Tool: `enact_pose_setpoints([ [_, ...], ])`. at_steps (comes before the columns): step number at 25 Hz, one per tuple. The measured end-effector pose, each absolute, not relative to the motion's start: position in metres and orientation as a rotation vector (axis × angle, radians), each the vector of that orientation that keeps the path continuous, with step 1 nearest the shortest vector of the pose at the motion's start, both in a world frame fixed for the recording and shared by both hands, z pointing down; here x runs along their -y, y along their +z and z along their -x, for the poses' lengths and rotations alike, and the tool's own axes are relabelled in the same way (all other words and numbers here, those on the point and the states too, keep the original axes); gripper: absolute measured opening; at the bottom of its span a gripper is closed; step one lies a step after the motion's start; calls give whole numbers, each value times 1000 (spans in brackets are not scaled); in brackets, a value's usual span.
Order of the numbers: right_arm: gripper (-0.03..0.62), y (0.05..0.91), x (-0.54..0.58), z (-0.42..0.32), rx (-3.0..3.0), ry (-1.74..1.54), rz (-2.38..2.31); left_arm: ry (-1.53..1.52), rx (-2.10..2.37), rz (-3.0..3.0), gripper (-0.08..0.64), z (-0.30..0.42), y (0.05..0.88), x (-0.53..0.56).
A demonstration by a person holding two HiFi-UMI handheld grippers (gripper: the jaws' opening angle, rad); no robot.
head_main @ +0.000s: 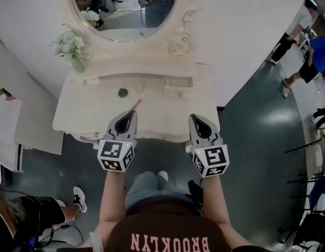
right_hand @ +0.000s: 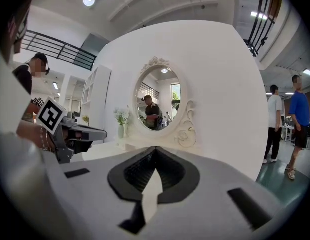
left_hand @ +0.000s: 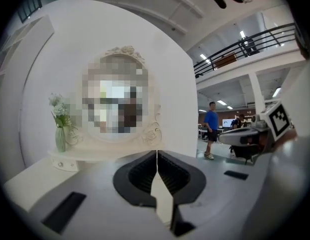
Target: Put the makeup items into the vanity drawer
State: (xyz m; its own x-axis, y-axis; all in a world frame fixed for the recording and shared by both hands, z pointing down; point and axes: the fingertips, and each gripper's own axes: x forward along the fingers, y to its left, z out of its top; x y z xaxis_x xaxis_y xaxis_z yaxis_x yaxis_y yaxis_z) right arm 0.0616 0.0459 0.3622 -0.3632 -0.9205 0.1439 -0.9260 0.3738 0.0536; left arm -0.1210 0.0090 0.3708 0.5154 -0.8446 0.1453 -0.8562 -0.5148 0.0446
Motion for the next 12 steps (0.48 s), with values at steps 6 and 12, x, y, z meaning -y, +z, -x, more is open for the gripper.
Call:
enact_pose_setpoints([
  [6, -2, 380, -16, -73, 2449, 124, -1699, 212, 1475, -2548, 6, 128, 398, 24],
  [12, -2, 393, 20, -85, 2407, 167, -1733, 308, 1494, -2517, 8, 134, 420, 67],
])
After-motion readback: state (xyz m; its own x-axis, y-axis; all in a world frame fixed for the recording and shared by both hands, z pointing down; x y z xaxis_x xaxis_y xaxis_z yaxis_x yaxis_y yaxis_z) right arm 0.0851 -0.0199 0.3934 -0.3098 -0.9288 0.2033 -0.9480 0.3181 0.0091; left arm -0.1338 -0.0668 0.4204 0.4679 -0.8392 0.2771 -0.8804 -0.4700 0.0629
